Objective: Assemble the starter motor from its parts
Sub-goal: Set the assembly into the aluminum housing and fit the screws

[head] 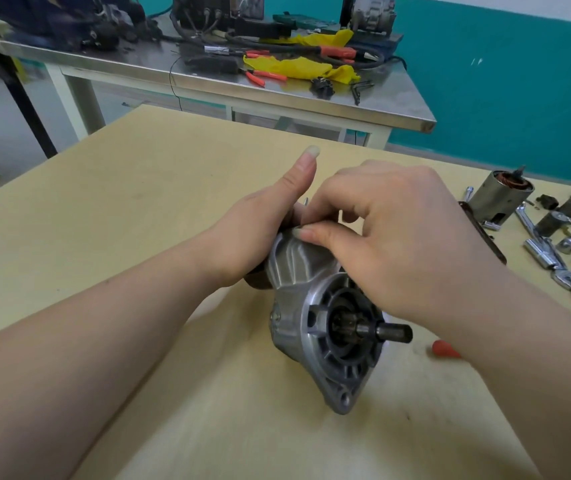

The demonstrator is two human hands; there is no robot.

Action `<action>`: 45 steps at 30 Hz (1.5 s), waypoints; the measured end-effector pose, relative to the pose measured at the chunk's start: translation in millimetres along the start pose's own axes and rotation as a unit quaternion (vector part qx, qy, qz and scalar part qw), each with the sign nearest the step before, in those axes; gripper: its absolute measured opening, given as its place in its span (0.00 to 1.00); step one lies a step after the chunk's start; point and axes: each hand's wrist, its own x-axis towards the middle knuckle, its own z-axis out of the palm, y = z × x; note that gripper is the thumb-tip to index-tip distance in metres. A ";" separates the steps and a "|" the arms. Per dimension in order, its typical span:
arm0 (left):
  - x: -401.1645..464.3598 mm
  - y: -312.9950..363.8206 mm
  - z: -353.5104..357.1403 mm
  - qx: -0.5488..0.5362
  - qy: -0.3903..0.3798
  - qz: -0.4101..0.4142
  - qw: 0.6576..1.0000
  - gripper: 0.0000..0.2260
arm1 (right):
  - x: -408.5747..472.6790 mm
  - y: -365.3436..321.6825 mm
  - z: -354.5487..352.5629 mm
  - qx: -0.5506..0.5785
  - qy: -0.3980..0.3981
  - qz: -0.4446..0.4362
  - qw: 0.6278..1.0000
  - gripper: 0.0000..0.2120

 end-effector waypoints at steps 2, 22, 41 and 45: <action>0.6 -0.3 1.4 -0.023 -0.011 -0.001 1.000 0.39 | -0.4 -3.2 3.5 -0.049 -0.012 0.018 0.999 0.09; -0.5 -7.4 0.0 0.009 -0.013 0.029 0.999 0.18 | 10.0 76.2 -28.1 -0.016 -0.194 0.251 0.948 0.25; 6.0 -12.1 6.7 0.014 0.055 0.038 0.998 0.30 | -2.0 106.0 0.6 -0.266 -0.243 0.276 0.891 0.08; 6.0 -13.3 7.1 0.016 0.061 0.038 0.997 0.29 | -2.0 104.0 -10.1 -0.248 -0.222 0.288 0.898 0.18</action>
